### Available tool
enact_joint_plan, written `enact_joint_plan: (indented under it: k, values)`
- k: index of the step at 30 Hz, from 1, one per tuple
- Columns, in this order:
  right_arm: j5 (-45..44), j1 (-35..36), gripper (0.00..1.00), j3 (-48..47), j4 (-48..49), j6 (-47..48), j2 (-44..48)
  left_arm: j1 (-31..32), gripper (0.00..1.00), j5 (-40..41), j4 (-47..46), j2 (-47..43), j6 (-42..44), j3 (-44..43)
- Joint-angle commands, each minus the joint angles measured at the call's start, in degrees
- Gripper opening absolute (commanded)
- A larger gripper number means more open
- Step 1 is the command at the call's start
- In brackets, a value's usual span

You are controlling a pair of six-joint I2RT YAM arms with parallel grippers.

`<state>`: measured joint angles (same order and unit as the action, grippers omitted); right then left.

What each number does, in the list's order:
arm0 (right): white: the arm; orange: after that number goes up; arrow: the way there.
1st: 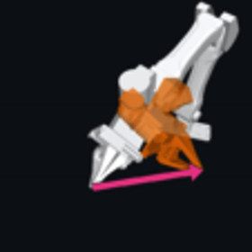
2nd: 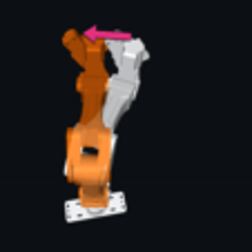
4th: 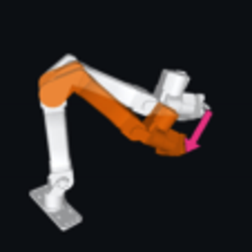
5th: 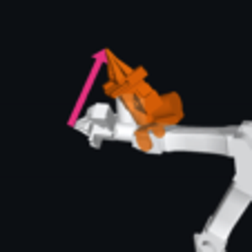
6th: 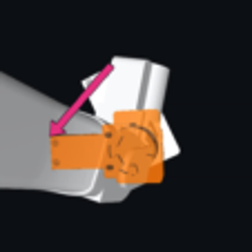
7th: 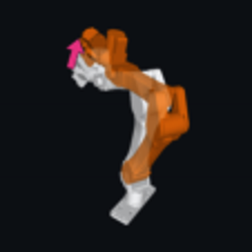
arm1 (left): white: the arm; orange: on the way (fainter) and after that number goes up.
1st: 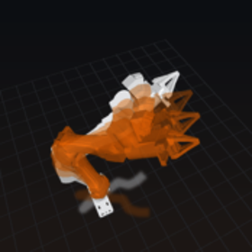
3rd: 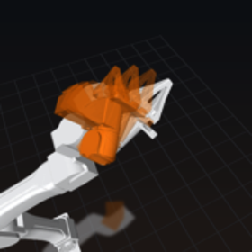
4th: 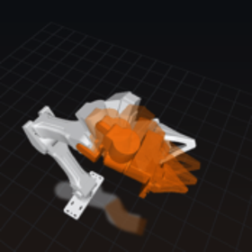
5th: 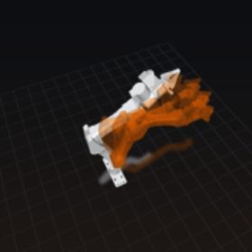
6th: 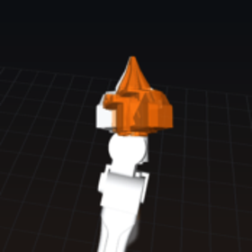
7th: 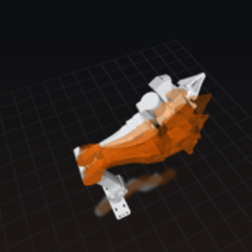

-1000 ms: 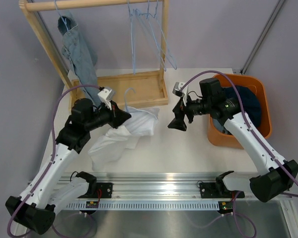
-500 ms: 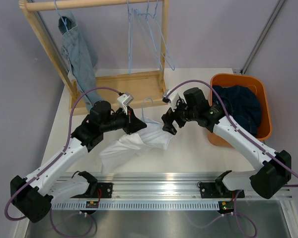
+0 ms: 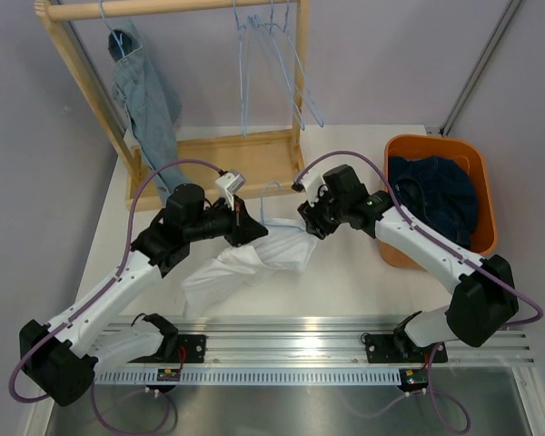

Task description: Remove the skirt from the hanger

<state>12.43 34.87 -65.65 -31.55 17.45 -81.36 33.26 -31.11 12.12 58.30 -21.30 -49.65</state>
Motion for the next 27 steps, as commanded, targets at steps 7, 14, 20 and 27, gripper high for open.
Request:
enact_joint_plan:
  k: [7, 14, 20, 27]
  values:
    - [-6.8, -0.85, 0.1, 0.7, 0.44, -0.22, 1.12, 0.14, 0.0, -1.67, 3.35, -3.37, 3.55, -3.88]
    - [-6.45, -9.71, 0.0, -0.53, 1.84, -2.42, -3.45, 0.14, 0.0, -4.22, 7.65, -5.39, 6.71, -5.63]
    - [-4.35, -18.52, 0.0, -1.24, 2.9, -1.99, -6.0, 0.14, 0.0, -5.28, 12.75, -7.93, 8.9, -6.43]
    - [14.34, -20.63, 0.0, -1.5, -1.92, 2.84, -5.3, -0.38, 0.0, -3.52, 8.11, -9.88, 5.92, -4.5]
